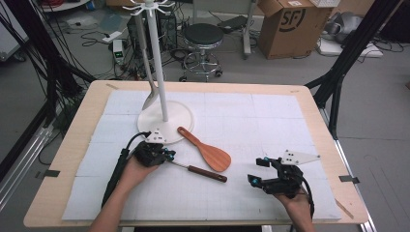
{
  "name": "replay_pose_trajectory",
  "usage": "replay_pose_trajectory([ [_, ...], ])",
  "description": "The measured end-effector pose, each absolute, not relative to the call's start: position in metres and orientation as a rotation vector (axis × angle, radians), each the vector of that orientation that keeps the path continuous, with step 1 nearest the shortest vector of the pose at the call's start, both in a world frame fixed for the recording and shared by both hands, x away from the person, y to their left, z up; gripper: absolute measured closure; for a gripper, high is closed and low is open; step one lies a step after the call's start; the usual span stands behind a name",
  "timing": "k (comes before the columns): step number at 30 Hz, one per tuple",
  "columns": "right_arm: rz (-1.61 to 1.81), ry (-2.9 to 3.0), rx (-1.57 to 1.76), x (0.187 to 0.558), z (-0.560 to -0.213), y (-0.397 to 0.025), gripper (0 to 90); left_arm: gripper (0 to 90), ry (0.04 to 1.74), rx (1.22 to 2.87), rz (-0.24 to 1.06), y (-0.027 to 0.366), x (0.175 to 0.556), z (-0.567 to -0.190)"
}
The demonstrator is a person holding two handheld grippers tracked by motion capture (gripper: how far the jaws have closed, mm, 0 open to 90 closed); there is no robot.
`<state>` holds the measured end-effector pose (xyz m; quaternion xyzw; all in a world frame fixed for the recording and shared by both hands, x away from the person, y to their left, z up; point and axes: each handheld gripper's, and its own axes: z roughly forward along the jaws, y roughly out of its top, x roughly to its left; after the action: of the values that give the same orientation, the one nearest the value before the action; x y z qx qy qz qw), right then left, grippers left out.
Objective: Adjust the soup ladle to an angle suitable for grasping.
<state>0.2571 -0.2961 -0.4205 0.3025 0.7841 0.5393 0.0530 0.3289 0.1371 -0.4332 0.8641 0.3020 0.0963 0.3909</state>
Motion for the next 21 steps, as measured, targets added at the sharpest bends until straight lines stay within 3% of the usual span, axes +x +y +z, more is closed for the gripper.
replay_pose_trajectory([
  [21,1.615,2.419,0.9,0.257,-0.422,-0.288,22.7,89.3,0.803,2.232,0.261,0.148,0.329,-0.437],
])
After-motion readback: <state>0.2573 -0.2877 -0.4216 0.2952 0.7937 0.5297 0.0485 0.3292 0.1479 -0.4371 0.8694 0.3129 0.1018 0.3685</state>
